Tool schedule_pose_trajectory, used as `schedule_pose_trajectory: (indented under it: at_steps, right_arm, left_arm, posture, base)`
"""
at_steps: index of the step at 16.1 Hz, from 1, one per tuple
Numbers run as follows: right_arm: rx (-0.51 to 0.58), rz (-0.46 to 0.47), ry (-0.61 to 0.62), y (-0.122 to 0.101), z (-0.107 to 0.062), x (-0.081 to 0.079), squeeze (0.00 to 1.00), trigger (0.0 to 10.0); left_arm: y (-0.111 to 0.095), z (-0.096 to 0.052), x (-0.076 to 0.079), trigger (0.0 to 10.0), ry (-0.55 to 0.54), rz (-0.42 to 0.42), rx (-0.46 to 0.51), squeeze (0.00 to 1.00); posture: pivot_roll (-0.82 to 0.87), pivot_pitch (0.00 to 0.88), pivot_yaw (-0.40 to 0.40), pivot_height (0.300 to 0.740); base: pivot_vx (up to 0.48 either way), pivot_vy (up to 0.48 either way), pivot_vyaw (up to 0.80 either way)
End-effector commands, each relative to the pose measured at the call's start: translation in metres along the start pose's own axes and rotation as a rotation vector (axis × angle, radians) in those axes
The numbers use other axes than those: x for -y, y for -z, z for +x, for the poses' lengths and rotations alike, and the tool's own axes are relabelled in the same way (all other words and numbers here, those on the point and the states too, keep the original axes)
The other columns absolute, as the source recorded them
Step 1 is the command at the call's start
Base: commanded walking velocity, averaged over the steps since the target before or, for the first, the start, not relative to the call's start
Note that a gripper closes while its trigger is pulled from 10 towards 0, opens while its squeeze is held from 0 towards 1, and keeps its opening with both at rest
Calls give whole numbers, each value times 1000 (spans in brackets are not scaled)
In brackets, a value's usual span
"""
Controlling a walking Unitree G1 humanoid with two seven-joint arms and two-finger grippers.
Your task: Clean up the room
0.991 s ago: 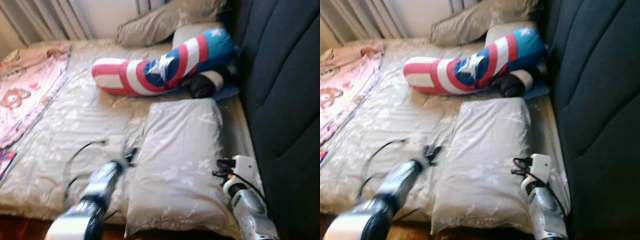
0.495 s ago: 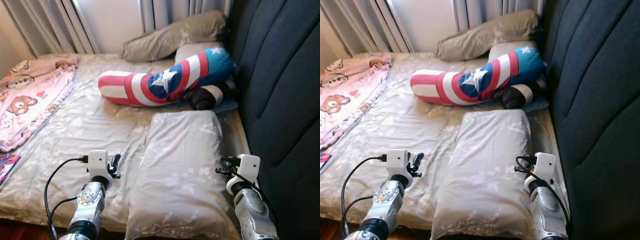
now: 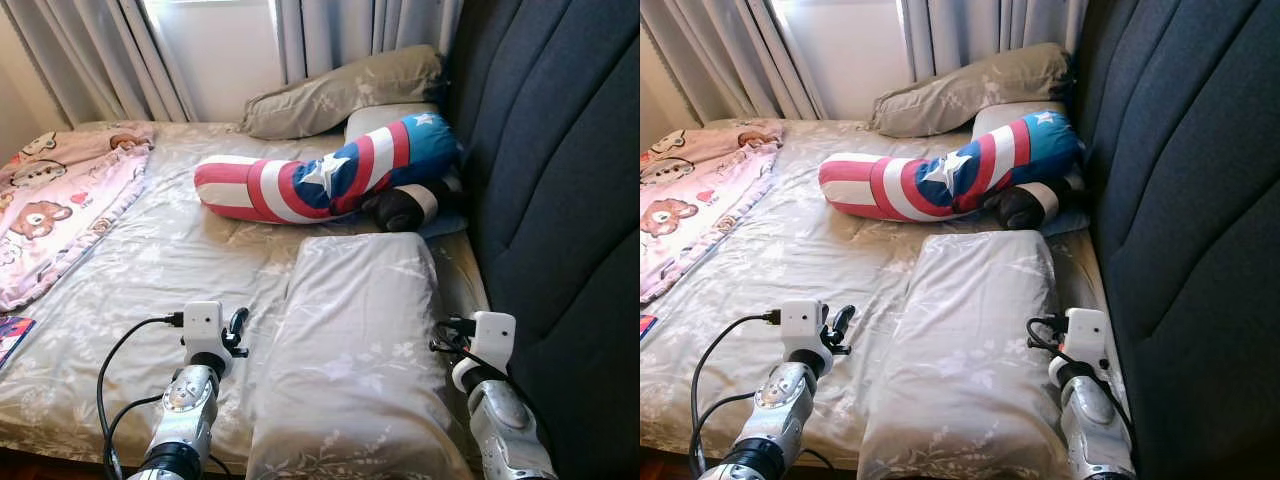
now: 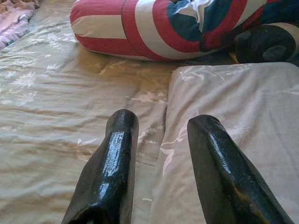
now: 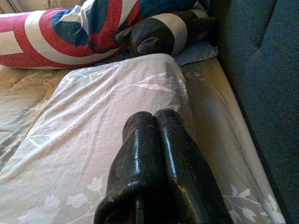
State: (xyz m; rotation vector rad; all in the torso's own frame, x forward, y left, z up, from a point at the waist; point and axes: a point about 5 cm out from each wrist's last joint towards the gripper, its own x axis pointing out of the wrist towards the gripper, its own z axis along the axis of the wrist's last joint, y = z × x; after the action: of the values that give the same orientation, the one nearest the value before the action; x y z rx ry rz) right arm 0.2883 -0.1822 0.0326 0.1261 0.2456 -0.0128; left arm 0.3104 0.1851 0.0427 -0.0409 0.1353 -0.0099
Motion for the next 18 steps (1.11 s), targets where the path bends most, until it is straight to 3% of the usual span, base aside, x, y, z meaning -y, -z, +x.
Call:
schedule_pose_trajectory:
  at_steps: [1, 5, 16, 18]
  right_arm:
    - [4, -8, -7, 0, 2, -5, 0, 10000]
    - [-2, -7, 3, -1, 5, -4, 0, 10000]
    - [-10, 39, 41, 0, 7, -3, 0, 10000]
    - [-15, 36, 41, 0, 8, -2, 0, 10000]
  left_arm:
    - [-3, 1, -6, 10000, -17, -5, 0, 0]
    - [-10, 5, -1, 10000, 5, -62, 35, 0]
    - [-16, 7, -5, 10000, 26, -79, 27, 0]
    - [-16, 7, -5, 10000, 26, -79, 25, 0]
  posture:
    - [-42, 0, 35, 740]
    - [-34, 0, 37, 740]
    - [-24, 43, 59, 740]
    - [-22, 48, 56, 740]
  base:
    - [0, 0, 0]
    - [0, 0, 0]
    - [0, 0, 0]
    - [0, 0, -641]
